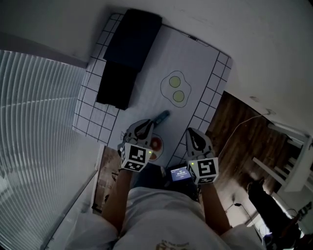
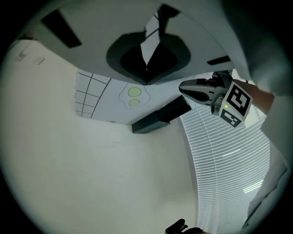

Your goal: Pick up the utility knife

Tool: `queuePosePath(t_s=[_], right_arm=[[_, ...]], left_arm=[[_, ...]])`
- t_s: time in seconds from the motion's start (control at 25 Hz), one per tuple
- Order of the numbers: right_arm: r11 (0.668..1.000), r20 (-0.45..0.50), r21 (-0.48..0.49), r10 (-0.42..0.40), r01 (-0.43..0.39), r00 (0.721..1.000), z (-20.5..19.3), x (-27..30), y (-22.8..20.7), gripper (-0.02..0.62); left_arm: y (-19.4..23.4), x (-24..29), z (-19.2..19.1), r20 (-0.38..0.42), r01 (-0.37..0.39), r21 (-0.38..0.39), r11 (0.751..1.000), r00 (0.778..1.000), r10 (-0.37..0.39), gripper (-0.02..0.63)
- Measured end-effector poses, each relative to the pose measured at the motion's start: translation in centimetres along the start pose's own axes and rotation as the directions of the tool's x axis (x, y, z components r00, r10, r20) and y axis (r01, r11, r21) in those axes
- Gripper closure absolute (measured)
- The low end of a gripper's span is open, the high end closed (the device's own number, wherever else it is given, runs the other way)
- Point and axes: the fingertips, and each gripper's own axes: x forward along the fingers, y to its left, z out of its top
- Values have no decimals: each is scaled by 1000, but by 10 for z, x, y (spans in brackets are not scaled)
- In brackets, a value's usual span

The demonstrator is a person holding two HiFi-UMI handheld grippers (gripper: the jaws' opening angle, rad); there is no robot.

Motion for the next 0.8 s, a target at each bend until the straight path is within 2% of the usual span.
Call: queuePosePath(t_s=[0.24, 0.56, 0.8], right_arm=[[1000, -20, 12, 8, -8, 1000, -13, 4, 3, 589], [1000, -33, 30, 3, -2, 999, -21, 5, 2, 589], [1000, -50, 29, 2, -1, 999, -26, 4, 1, 589]], left_arm=[[-5, 9, -9, -17, 39, 1, 999, 999, -39, 503], [-21, 20, -12, -26, 128, 15, 992, 991, -128, 449], [-27, 31, -20, -101, 152, 138, 979, 985, -139, 432]])
